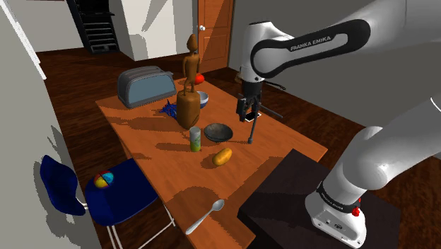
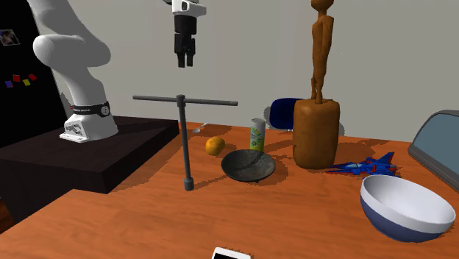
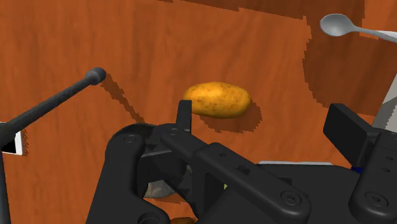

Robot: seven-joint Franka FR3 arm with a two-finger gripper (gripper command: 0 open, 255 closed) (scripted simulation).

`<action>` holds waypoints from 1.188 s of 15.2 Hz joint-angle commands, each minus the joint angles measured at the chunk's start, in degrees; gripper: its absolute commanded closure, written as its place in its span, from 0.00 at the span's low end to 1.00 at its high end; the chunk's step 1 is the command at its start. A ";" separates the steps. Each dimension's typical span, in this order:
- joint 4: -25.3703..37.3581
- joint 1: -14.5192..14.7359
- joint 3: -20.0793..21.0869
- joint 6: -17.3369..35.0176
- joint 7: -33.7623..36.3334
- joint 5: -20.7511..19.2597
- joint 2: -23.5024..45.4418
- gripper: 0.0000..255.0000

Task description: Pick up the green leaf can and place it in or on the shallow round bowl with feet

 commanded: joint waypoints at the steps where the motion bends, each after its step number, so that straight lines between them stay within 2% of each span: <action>1: 1.57 -0.05 0.64 3.86 0.87 -0.30 4.94 0.00; 10: 11.61 -0.01 1.88 15.29 4.61 -3.52 24.71 0.00; 18: 25.72 1.47 1.22 20.27 7.79 -7.18 42.38 0.00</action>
